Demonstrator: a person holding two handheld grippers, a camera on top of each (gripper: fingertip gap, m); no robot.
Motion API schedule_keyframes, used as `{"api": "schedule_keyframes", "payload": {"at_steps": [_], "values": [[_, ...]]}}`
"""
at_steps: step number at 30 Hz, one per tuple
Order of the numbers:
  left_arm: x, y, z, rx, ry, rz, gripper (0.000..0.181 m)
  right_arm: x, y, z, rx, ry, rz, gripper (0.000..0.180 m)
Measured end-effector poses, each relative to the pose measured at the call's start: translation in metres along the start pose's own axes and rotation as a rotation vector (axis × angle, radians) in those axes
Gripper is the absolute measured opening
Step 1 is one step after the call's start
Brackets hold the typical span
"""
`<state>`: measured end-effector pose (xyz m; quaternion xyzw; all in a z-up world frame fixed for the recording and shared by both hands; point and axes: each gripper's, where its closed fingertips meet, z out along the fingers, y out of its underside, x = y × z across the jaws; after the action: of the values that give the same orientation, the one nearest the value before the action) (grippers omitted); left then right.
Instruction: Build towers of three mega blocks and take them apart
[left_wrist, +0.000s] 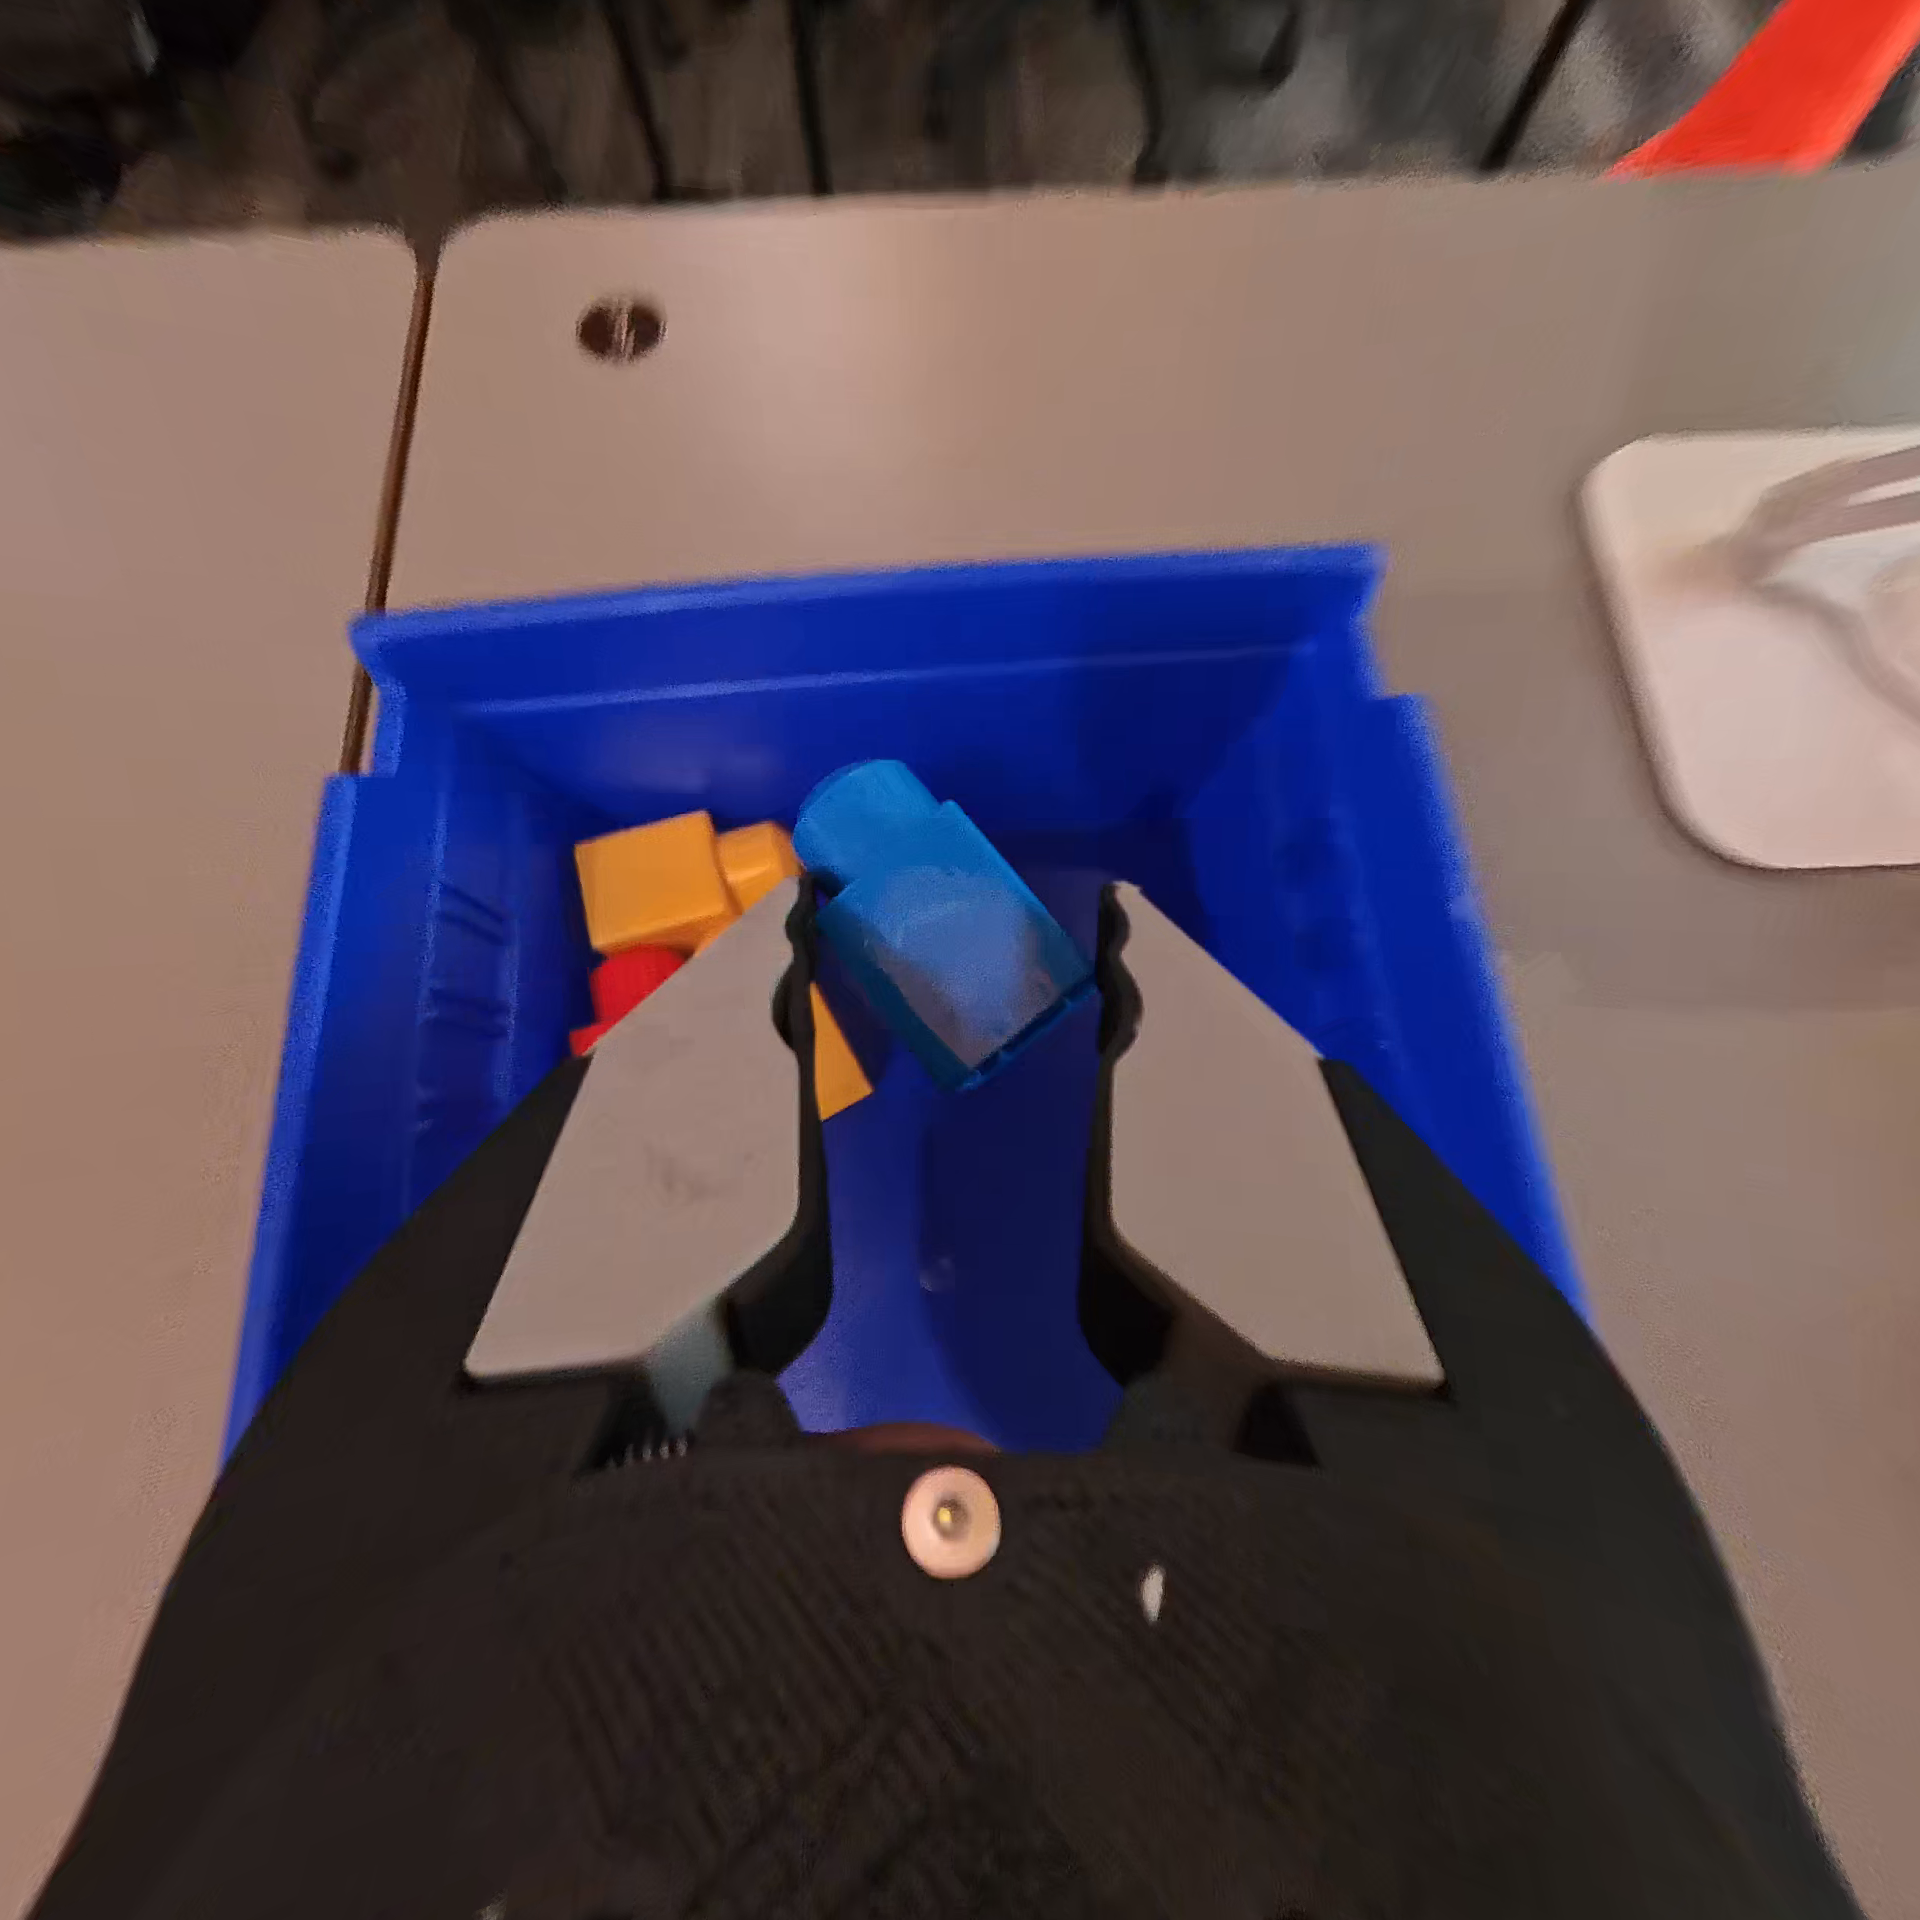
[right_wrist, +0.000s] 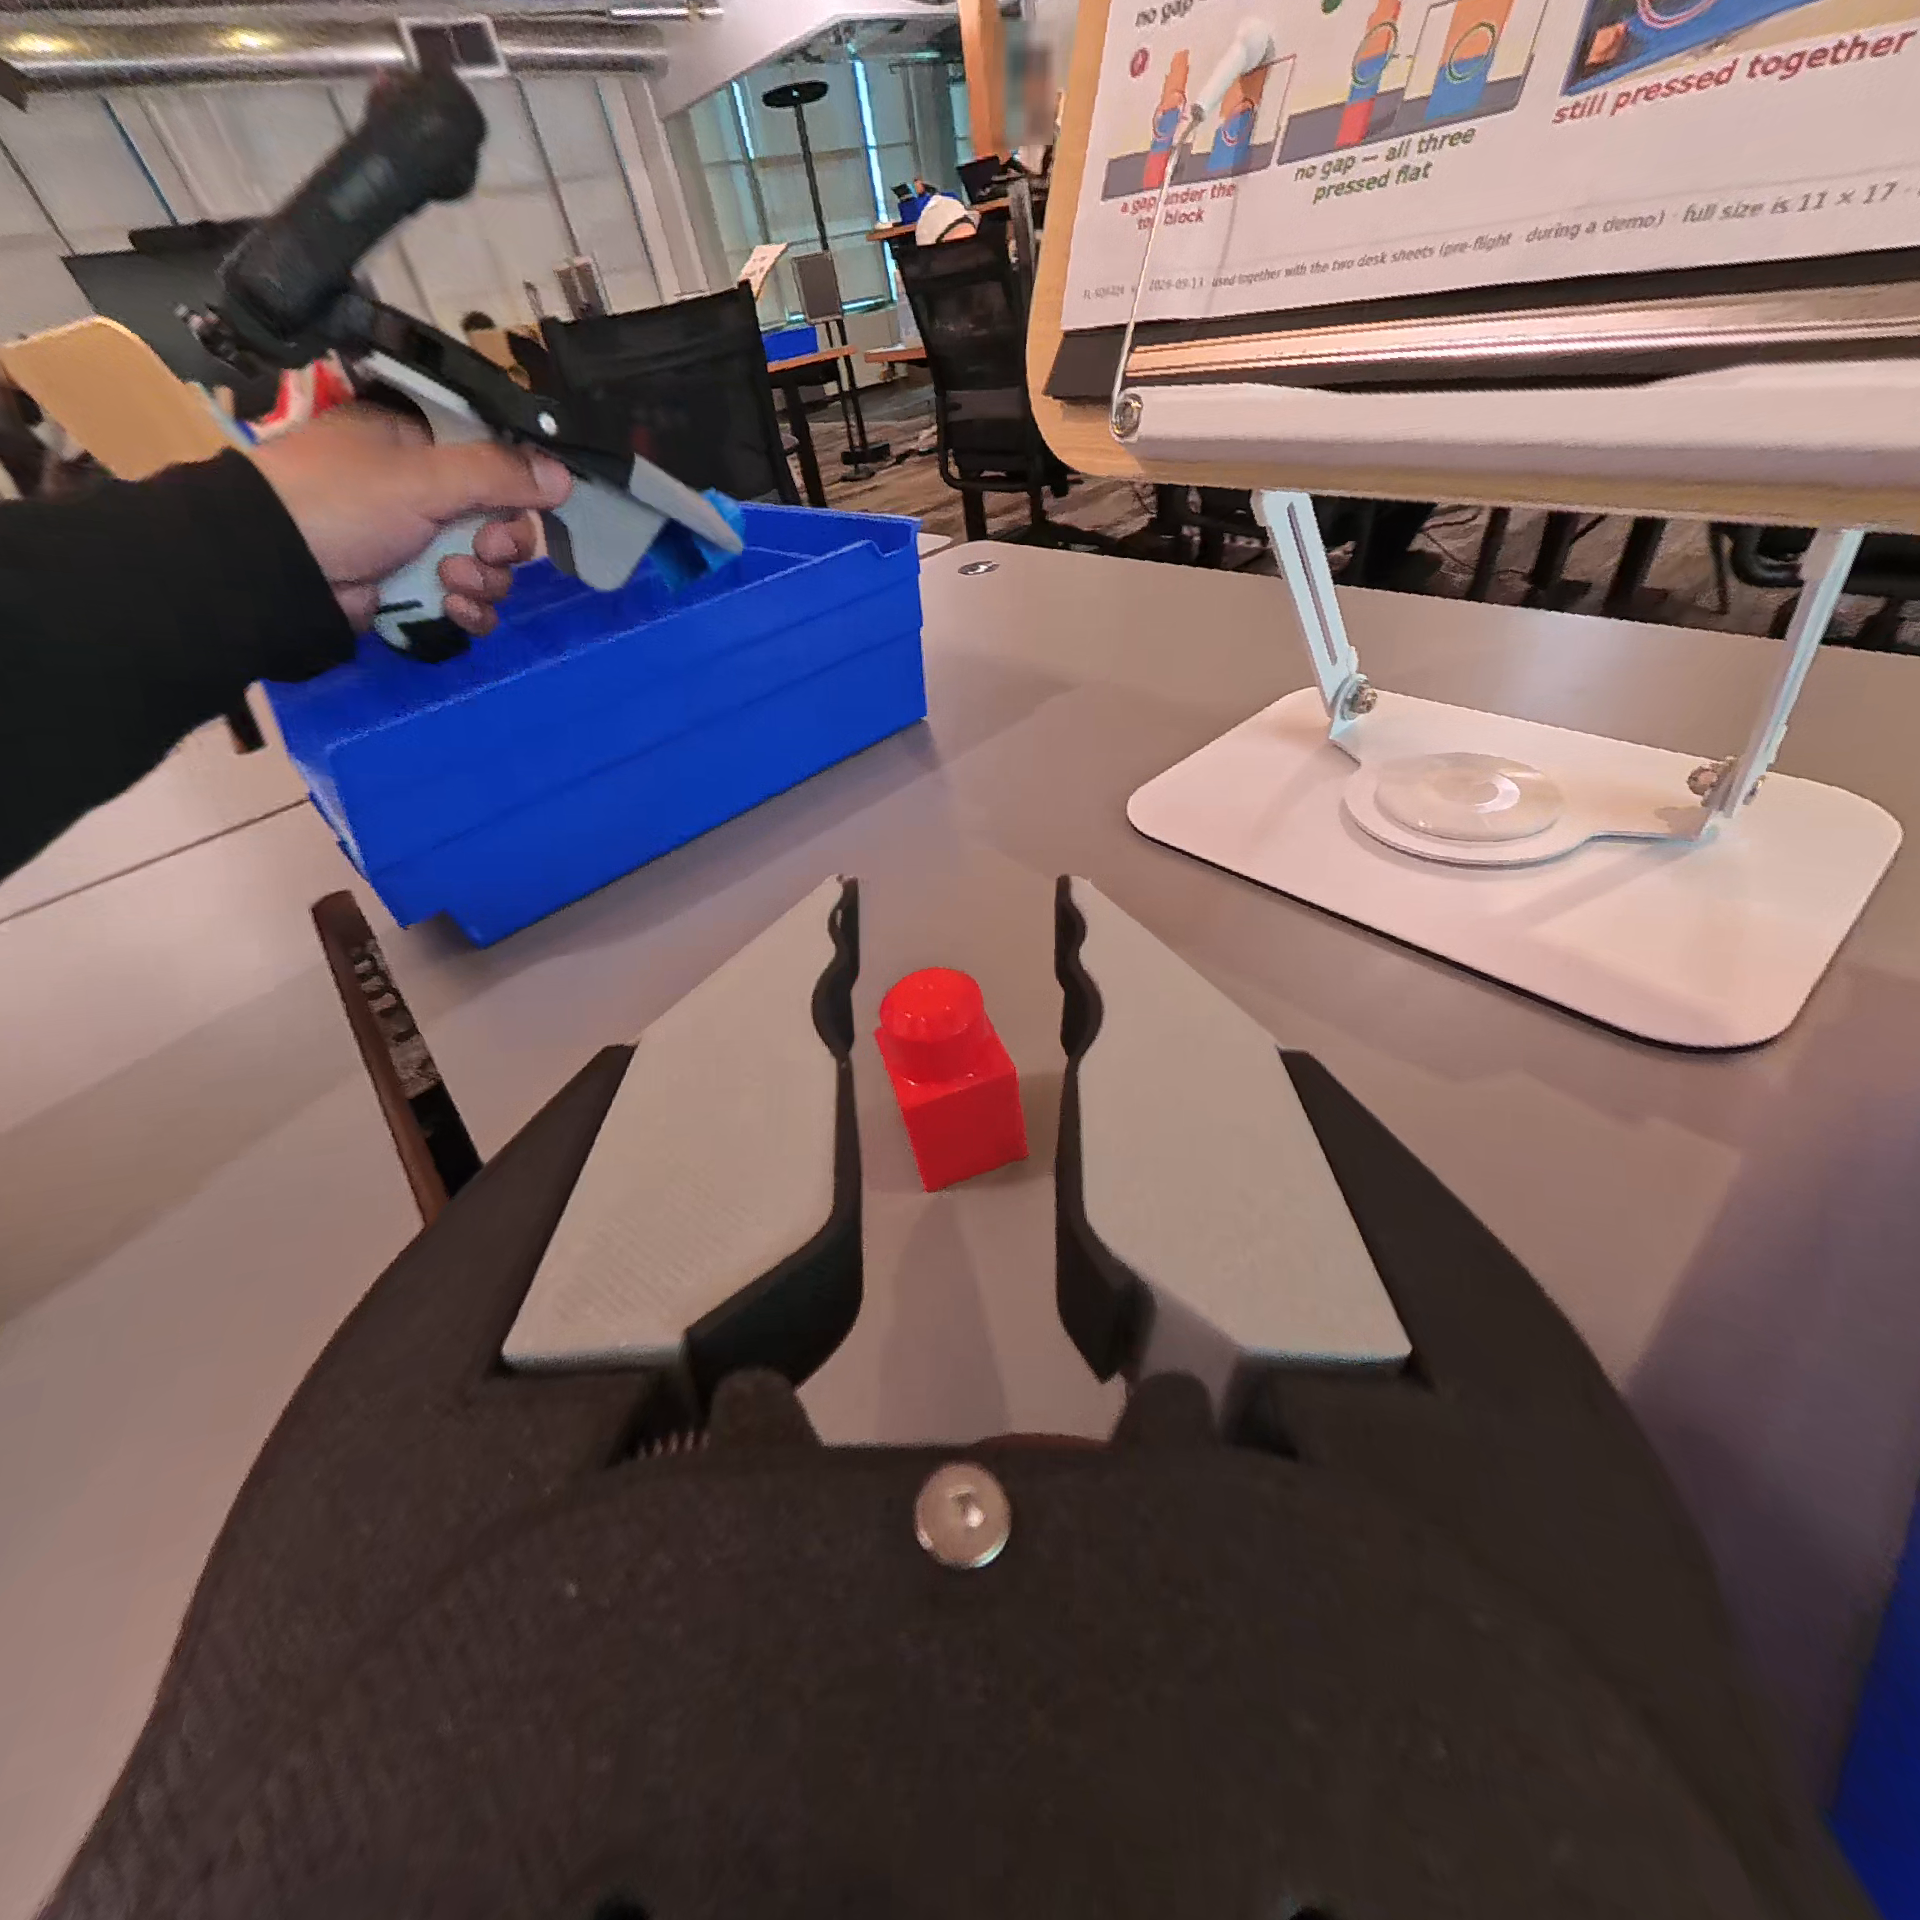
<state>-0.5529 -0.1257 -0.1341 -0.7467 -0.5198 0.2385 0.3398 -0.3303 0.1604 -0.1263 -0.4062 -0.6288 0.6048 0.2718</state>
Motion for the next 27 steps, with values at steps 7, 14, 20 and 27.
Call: {"api": "schedule_keyframes", "payload": {"at_steps": [7, 14, 20, 27], "values": [[0.135, -0.027, -0.108, 0.315, 0.503, 0.341, 0.053, -0.033, -0.016, -0.009, 0.012, -0.264, 0.104, 0.036], [0.255, 0.024, -0.151, 0.532, 0.541, 0.731, 0.052, -0.043, -0.041, -0.033, 0.064, -0.445, 0.243, 0.043], [0.315, 0.067, -0.127, 0.607, 0.563, 0.796, 0.052, -0.042, -0.03, -0.026, 0.0, -0.437, 0.295, 0.052], [0.333, 0.087, -0.118, 0.625, 0.563, 0.871, 0.052, -0.039, -0.003, -0.01, -0.119, -0.377, 0.309, 0.058]]}}
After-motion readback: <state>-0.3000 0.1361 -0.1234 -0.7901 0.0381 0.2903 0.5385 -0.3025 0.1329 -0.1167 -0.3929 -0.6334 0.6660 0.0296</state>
